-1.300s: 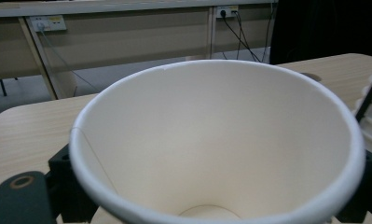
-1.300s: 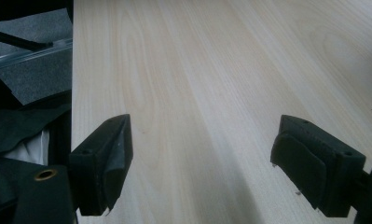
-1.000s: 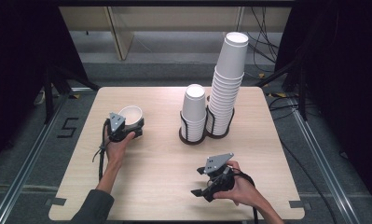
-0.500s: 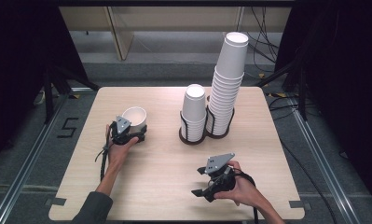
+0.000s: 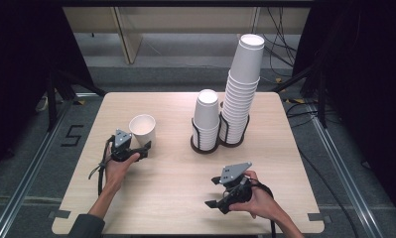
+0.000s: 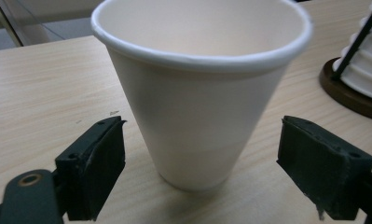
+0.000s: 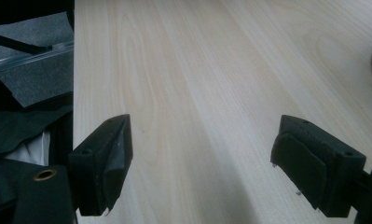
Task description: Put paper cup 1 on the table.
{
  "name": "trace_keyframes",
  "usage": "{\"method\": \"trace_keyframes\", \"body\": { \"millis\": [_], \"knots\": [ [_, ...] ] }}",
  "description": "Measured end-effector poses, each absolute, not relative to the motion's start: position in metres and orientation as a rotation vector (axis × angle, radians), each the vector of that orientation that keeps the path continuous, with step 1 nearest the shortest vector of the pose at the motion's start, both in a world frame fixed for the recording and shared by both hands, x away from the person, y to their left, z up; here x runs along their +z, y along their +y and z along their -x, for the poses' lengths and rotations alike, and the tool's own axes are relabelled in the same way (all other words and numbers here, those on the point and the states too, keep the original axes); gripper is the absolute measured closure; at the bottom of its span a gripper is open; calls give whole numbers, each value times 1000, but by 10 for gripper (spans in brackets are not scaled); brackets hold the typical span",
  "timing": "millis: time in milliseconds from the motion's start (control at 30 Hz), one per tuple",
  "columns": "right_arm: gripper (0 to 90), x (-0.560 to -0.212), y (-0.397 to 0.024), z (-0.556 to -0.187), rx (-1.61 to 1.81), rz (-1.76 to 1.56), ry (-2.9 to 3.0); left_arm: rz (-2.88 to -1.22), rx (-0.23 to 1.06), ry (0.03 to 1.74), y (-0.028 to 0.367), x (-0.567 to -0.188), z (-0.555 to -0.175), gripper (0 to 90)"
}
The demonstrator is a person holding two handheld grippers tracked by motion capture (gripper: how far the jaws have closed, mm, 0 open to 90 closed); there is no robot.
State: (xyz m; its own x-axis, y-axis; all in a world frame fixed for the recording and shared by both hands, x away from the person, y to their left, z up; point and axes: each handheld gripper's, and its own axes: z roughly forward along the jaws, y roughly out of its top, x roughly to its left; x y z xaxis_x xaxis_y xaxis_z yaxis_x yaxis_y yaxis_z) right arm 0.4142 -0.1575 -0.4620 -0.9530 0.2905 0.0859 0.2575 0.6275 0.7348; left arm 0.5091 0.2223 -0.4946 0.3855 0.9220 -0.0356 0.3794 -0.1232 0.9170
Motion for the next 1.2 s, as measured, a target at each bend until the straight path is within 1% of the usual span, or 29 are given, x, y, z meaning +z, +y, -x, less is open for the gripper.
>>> {"method": "trace_keyframes", "body": {
  "millis": [200,333,533,600,700,833,1100,1200],
  "knots": [
    [203,-461,-161,-416,1240,-501,2772,-1659,674,1151,218,-484,-483,146],
    [205,-459,-164,-416,1242,-515,2748,-1665,680,1102,209,-478,-453,147],
    [204,-458,-165,-415,1235,-529,2744,-1652,628,1085,198,-477,-419,146],
    [205,-458,-165,-415,1233,-533,2739,-1657,637,1074,195,-476,-414,147],
    [205,-459,-166,-415,1221,-541,2733,-1657,604,1056,190,-476,-406,146],
    [205,-459,-168,-416,1231,-551,2726,-1670,599,1036,185,-476,-394,146],
    [205,-459,-173,-418,1229,-596,2697,-1722,548,997,180,-490,-369,146],
    [206,-458,-174,-419,1228,-636,2693,-1734,550,990,179,-490,-362,146]
  ]
}}
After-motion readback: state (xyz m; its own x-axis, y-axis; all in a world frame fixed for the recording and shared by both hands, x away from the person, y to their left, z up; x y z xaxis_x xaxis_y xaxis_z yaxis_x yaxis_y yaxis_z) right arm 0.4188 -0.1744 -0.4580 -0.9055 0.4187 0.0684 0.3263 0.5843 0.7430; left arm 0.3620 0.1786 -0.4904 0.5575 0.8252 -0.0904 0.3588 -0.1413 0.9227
